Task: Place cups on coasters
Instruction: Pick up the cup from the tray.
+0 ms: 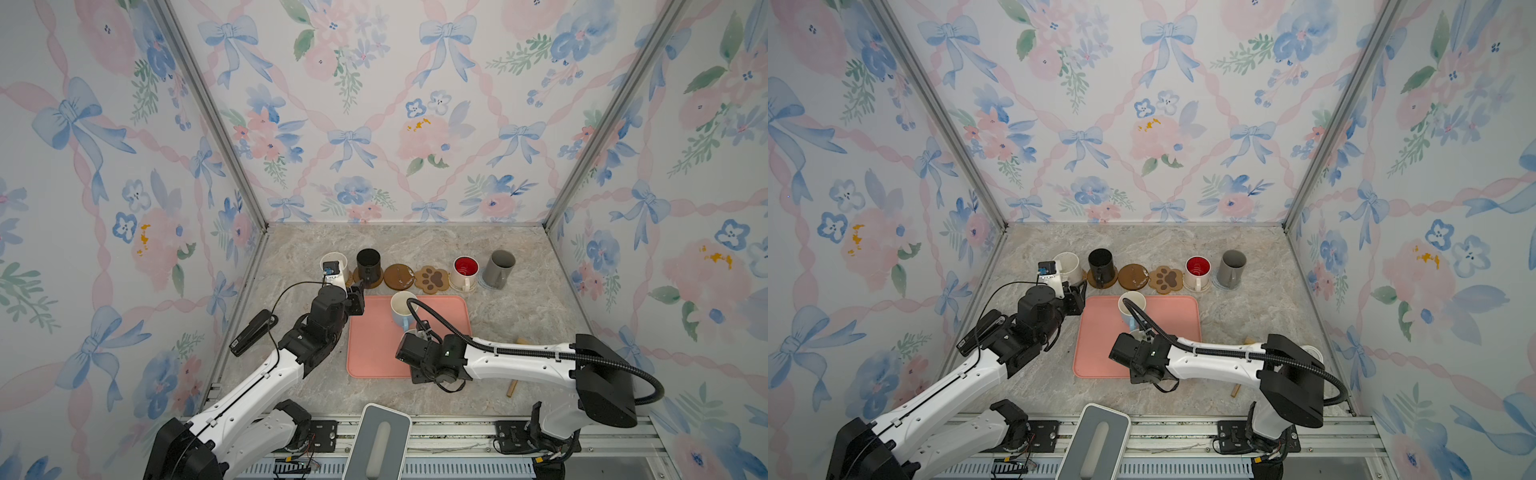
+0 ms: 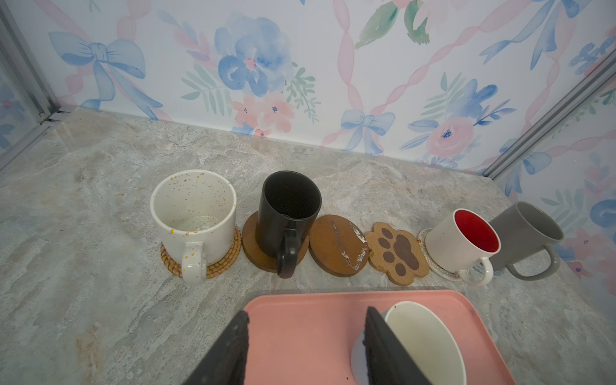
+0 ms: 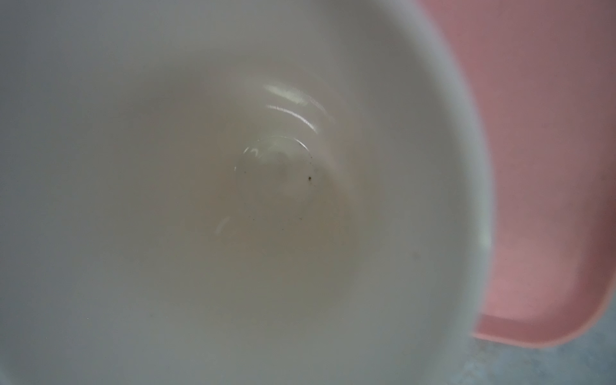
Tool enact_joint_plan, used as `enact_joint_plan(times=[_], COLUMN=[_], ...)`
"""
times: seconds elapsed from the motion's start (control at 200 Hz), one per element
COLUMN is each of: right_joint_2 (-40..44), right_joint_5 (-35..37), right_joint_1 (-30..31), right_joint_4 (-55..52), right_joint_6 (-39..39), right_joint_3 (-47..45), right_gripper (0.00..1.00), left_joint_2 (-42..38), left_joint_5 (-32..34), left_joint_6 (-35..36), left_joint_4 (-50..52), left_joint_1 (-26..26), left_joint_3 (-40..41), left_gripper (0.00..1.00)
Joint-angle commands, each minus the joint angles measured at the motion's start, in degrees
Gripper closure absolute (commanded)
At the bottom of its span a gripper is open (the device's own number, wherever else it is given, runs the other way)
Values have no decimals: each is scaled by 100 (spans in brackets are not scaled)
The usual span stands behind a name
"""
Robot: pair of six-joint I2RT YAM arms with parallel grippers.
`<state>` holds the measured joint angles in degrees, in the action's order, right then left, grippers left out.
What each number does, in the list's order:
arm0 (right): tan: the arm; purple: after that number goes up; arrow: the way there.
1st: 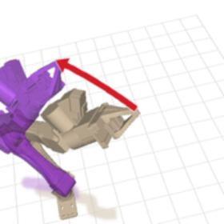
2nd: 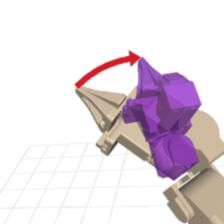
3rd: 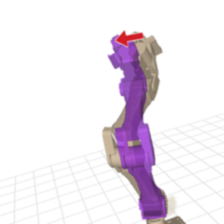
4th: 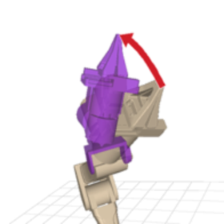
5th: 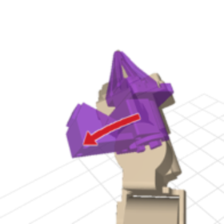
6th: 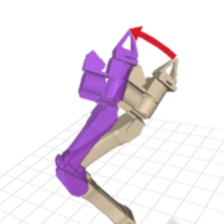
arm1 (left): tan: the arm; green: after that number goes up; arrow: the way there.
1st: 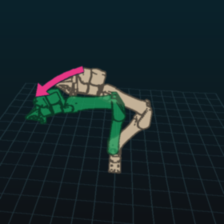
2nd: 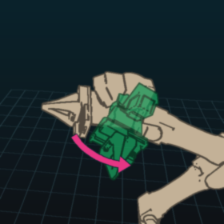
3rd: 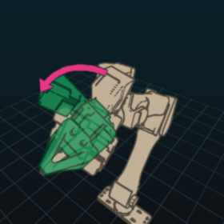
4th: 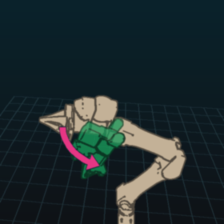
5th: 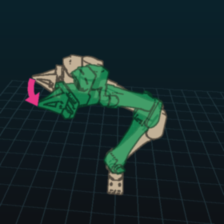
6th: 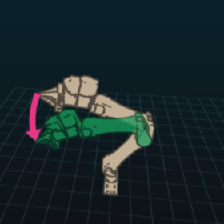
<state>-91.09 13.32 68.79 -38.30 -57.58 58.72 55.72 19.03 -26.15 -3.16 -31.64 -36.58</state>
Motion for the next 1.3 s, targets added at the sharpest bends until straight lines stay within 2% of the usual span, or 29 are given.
enact_joint_plan(times=[0.0, 0.265, 0.585, 1.295], right_joint_2=[2, -285, -156, 101], right_joint_5=[94, 100, 162, 360], right_joint_1=[-59, -71, -120, -86], right_joint_4=[-16, -37, -46, 64], right_joint_6=[65, 335, 306, 340], right_joint_3=[-7, 270, 249, 230], right_gripper=[50, 55, 60, 60], left_joint_2=[9, -8, 4, 40], left_joint_5=[-57, -48, -68, -77], left_joint_6=[-40, -25, -11, -18], left_joint_4=[-80, -87, -88, -88], left_joint_1=[-27, -27, -27, -27], left_joint_3=[19, 37, 8, 2], left_gripper=[48, 48, 48, 48])
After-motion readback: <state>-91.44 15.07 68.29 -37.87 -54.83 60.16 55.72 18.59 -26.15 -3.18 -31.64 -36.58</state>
